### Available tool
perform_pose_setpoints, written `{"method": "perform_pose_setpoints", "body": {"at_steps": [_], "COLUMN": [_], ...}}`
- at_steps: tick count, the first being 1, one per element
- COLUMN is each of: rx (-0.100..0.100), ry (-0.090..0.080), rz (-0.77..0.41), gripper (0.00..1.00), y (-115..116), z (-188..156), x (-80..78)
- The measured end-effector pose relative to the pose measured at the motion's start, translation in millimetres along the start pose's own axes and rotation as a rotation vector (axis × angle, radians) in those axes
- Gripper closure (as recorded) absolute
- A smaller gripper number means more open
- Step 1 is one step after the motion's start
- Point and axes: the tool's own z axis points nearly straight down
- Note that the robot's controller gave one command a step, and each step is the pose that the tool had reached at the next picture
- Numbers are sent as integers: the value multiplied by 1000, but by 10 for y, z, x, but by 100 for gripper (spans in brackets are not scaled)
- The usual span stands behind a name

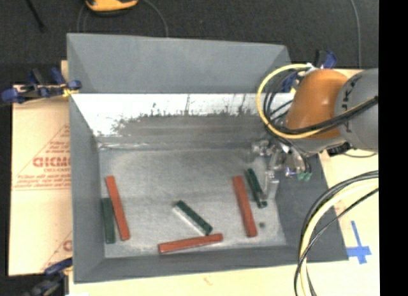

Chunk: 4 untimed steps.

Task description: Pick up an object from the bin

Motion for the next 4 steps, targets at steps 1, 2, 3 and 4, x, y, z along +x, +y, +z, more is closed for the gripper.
{"method": "perform_pose_setpoints", "body": {"at_steps": [1,2,3,4], "rx": [2,2,-2,-2], "ry": [-1,-3,-3,-3], "rz": [-293,-358,-904,-903], "gripper": [0,0,100,100], "y": [56,75,469,469], "z": [34,45,-22,-22], "x": [103,129,146,146]}}
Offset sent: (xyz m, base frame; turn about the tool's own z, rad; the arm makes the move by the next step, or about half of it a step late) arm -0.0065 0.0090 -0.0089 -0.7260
